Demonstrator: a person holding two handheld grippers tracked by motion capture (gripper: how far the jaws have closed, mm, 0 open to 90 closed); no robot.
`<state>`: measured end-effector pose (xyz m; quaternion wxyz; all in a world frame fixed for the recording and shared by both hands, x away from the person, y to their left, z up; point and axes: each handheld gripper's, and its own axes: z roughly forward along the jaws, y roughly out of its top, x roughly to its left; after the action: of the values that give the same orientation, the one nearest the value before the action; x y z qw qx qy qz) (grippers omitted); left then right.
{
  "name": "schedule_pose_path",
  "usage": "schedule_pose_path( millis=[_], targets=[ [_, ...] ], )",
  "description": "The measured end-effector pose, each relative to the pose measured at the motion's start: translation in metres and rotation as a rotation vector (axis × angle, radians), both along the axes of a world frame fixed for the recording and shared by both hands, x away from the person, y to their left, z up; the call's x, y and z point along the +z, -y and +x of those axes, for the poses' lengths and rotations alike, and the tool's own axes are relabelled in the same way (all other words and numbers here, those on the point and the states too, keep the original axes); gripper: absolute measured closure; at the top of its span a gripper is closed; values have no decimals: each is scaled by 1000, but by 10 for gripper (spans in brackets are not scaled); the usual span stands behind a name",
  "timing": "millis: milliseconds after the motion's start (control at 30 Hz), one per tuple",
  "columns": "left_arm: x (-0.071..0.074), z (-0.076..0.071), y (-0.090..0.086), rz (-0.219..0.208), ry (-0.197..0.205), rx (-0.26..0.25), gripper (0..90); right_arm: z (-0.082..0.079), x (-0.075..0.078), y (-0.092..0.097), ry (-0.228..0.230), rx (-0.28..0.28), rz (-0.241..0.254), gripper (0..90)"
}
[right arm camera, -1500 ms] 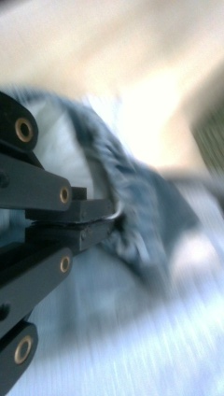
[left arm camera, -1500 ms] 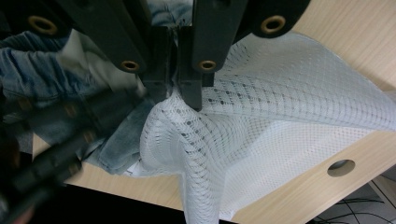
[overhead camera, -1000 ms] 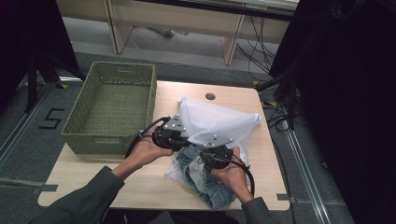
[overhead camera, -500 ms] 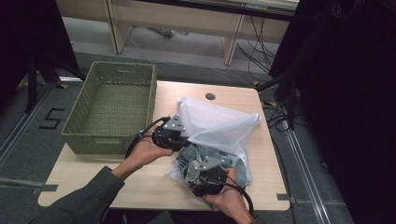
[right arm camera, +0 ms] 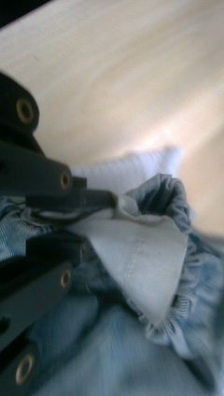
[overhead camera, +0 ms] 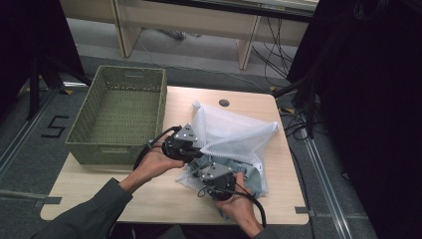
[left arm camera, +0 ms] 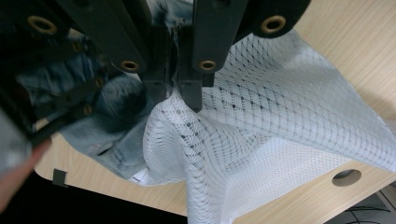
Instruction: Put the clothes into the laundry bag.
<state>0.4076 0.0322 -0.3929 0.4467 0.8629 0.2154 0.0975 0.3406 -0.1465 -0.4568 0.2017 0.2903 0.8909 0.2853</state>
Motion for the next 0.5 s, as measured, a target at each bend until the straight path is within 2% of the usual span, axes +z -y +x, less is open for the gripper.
schedule_pose_path(
  millis=[100, 200, 267, 367, 400, 467, 500],
  targets=[
    [1, -1, 1, -4, 3, -6, 858, 7, 9, 9, 19, -28, 37, 840],
    [-2, -1, 3, 6, 10, -19, 853, 13, 12, 16, -2, -50, 75, 841],
    [-5, -1, 3, 5, 16, -26, 842, 14, 10, 18, 1, -45, 78, 841],
    [-8, -4, 2, -8, 22, -23, 722, 14, 11, 17, -13, -57, 84, 841],
    [-9, -8, -5, 0, 55, -32, 679, 14, 10, 18, 1, -60, 90, 841],
    [-9, -14, -17, -18, 61, -24, 604, 15, 11, 20, -10, -56, 91, 840],
    [-11, -17, -24, -21, 49, -13, 590, 16, 10, 20, -13, -57, 94, 839]
  ],
)
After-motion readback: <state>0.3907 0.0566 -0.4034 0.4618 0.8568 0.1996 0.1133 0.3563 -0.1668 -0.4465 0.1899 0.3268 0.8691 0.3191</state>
